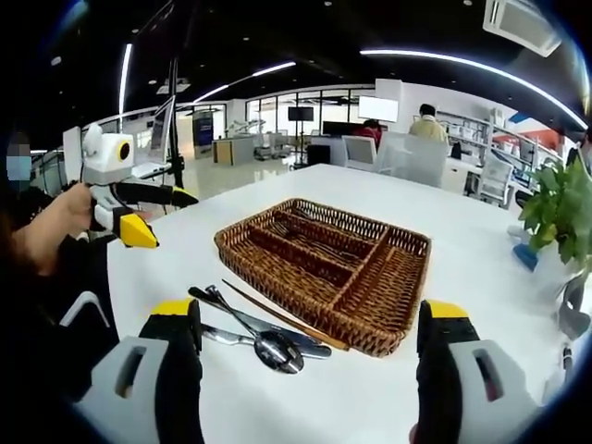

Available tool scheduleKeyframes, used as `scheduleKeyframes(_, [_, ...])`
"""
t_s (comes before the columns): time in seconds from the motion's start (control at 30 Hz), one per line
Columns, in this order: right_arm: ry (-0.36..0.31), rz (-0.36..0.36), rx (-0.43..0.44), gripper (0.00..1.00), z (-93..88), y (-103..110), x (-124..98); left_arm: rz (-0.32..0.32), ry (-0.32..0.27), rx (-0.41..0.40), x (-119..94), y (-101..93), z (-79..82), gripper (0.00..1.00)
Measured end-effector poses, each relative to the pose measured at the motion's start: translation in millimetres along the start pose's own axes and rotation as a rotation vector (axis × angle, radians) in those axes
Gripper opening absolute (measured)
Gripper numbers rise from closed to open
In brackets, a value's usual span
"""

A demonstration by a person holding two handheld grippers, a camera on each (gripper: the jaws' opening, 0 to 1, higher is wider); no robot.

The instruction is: Arrange the knives, forks, and spoons in their matching storage slots by inserting each utensil handle-first until every utensil is classified and aligned in the correct compartment

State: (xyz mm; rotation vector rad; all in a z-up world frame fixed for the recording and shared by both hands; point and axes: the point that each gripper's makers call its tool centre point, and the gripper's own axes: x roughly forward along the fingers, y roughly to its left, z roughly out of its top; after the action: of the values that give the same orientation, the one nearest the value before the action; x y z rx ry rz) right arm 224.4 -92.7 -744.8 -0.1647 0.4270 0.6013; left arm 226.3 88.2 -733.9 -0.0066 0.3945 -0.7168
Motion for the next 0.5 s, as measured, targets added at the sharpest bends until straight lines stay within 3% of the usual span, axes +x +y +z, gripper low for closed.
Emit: scheduleKeyframes(0.5, [0.029, 0.029, -0.087, 0.95, -6.3, 8.8, 3.7, -0.014, 0.034, 0.028, -1.8, -0.5, -12.6, 1.00])
